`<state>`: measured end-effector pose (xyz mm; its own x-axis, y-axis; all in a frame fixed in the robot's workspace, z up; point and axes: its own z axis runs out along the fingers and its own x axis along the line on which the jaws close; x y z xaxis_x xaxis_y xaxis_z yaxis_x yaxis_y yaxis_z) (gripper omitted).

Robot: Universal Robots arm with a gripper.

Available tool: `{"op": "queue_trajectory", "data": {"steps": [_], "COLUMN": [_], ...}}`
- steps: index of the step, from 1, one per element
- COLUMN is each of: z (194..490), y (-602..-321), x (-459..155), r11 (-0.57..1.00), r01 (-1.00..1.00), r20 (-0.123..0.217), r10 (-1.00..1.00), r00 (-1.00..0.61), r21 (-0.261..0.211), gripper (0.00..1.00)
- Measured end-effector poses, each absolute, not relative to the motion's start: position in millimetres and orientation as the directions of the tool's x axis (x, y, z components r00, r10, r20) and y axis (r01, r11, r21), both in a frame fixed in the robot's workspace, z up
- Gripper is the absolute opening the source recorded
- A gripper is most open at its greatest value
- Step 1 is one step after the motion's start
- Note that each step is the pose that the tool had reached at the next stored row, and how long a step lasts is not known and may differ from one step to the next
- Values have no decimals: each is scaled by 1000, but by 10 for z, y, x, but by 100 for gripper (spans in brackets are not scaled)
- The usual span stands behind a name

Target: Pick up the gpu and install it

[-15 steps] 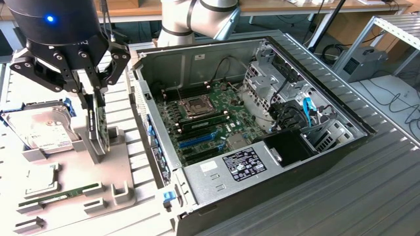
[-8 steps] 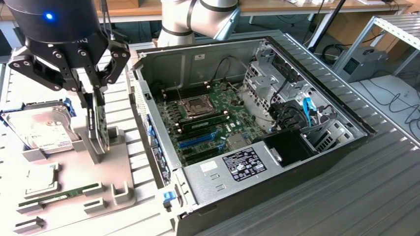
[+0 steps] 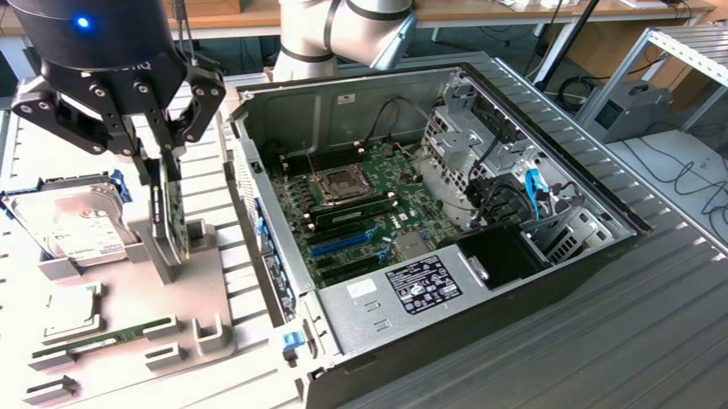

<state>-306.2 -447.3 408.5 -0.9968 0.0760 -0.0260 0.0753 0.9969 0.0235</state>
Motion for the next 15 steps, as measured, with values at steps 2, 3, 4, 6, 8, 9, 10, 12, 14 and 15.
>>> {"op": "queue_trajectory", "data": {"steps": [2, 3, 4, 6, 8, 9, 10, 12, 14, 15], "z": [4092, 4095, 4099, 4105, 4113, 4116, 4118, 4124, 4129, 4132], "y": [-4472, -4472, -4473, -4473, -4472, -4472, -4472, -4472, -4472, -4473], "x": [-3062, -3062, -3062, -3062, -3062, -3062, -3062, -3062, -3062, -3062], "r11": [997, 997, 997, 997, 997, 997, 997, 997, 997, 997], "r01": [75, 75, 75, 75, 75, 75, 75, 75, 75, 75], "r20": [-26, -26, -26, -26, -26, -26, -26, -26, -26, -26], "r10": [76, 76, 76, 76, 76, 76, 76, 76, 76, 76], "r00": [-997, -997, -997, -997, -997, -997, -997, -997, -997, -997], "r21": [24, 24, 23, 24, 24, 24, 24, 24, 23, 24], "gripper": [26, 26, 26, 26, 26, 26, 26, 26, 26, 26]}}
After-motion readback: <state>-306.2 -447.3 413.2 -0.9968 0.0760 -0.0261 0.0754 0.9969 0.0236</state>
